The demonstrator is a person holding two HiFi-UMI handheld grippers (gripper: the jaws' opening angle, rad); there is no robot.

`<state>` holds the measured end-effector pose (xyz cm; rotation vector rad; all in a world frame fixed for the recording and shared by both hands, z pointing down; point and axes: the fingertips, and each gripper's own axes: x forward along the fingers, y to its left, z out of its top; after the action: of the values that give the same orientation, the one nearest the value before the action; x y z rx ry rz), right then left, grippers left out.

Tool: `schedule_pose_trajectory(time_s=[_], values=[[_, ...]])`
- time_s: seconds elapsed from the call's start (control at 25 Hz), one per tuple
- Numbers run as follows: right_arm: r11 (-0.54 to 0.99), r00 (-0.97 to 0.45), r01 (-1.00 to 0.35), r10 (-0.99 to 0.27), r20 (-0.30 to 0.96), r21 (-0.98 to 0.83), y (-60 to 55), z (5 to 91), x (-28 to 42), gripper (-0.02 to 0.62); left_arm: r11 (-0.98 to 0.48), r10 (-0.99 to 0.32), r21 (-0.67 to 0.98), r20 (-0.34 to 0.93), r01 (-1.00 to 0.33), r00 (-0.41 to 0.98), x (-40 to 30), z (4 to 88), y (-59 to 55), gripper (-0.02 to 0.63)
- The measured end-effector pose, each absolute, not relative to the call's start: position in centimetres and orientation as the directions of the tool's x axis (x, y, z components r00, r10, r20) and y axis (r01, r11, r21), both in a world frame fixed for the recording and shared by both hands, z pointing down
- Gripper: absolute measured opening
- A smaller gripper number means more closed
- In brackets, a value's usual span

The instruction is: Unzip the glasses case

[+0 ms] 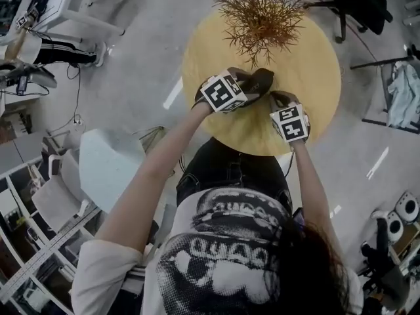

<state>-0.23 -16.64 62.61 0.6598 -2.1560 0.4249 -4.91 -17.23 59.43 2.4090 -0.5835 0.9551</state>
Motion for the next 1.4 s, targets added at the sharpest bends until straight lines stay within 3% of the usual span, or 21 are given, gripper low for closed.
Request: schedule_pose_trajectory(time_s=[0.32, 0.76, 1.12, 1.4], values=[[0.888, -0.531, -0.46, -0.248, 0.81, -0.029, -19.0, 62.5, 0.8, 0.002, -0.799, -0.215, 0.248, 0.734, -0.548, 0.645, -4.4, 59.1, -16.8, 0.245], [0.987, -0.525, -0.133, -0.145, 0.839, 0.087, -22.0, 62.8, 0.7, 0.002, -0.811, -0.215, 0.222, 0.746, -0.541, 0.63, -3.5, 59.2, -16.8, 0.245], [0.97, -0.52, 0.197, -0.02, 0.854, 0.142, -23.0, 62.9, -0.1, 0.002, -0.828, -0.216, 0.191, 0.76, -0.528, 0.613, -3.1, 59.1, -16.8, 0.245], [0.924, -0.501, 0.34, 0.018, 0.866, 0.177, -23.8, 63.0, -1.7, 0.003, -0.838, -0.222, 0.162, 0.772, -0.522, 0.596, -2.7, 59.2, -16.8, 0.245]])
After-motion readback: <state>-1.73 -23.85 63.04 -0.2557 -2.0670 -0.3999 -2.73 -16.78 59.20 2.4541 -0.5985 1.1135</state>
